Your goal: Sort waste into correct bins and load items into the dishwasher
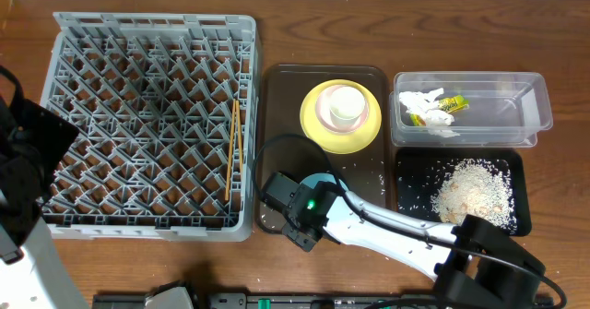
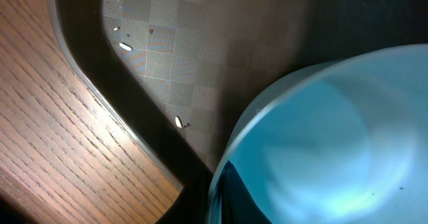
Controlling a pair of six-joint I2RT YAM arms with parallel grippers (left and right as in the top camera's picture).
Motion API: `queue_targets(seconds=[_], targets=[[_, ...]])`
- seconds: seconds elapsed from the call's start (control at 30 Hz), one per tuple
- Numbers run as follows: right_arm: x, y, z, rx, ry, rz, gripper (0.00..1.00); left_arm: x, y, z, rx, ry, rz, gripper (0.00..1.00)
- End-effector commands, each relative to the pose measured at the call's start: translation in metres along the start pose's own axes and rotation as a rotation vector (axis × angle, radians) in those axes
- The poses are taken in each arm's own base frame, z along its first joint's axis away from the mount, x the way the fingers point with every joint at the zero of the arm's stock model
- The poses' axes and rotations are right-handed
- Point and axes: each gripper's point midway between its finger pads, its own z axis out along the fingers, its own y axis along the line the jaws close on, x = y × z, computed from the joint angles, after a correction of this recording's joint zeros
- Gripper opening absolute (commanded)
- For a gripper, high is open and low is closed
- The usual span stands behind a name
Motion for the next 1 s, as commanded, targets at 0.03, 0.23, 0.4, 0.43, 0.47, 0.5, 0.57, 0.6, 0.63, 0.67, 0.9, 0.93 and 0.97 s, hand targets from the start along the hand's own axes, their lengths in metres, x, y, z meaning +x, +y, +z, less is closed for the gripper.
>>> queue_targets(seconds=[0.03,0.23,0.4,0.43,0.47,0.5,0.57,0.6,0.63,0.67,0.9,0.93,0.97], targets=[[0.004,0.005,0.002,0.005,0.01,-0.02,0.06,0.007,0.008,-0.002,-0.029,0.03,-0.004,0.93],[0.009,0.004,0.002,0.009,0.03,-0.02,0.09,0.007,0.008,-0.002,-0.029,0.03,-0.004,0.93],[0.01,0.004,0.002,0.01,0.035,-0.021,0.01,0.007,0.008,-0.002,-0.029,0.03,-0.004,0.93],[0.009,0.004,0.001,0.011,0.033,-0.021,0.01,0.007,0.008,-0.002,-0.029,0.03,-0.004,0.93],[0.007,0.002,0.0,0.021,0.025,-0.02,0.01,0.007,0.008,-0.002,-0.029,0.03,-0.004,0.93],[0.004,0.0,-0.002,0.029,0.019,-0.019,0.01,0.007,0.008,-0.002,-0.029,0.03,-0.004,0.93],[-0.004,-0.004,-0.013,0.038,0.011,-0.012,0.01,0.007,0.008,-0.002,-0.029,0.03,-0.004,0.93],[-0.012,-0.007,-0.024,0.037,0.002,-0.001,0.01,0.007,0.008,-0.002,-0.029,0.03,-0.004,0.93],[-0.029,-0.012,-0.049,0.029,-0.028,0.022,0.01,0.007,0.008,-0.002,-0.029,0.03,-0.004,0.93],[-0.041,-0.016,-0.068,0.026,-0.057,0.039,0.01,0.007,0.008,-0.002,-0.029,0.03,-0.004,0.93],[-0.134,-0.017,-0.207,-0.378,-0.373,0.238,0.01,0.007,0.008,-0.002,-0.029,0.03,-0.004,0.93],[-0.145,-0.009,-0.221,-0.492,-0.426,0.201,0.01,0.007,0.008,-0.002,-0.029,0.03,-0.004,0.93],[-0.155,0.001,-0.236,-0.612,-0.479,0.16,0.01,0.007,0.008,-0.002,-0.029,0.03,-0.004,0.93]])
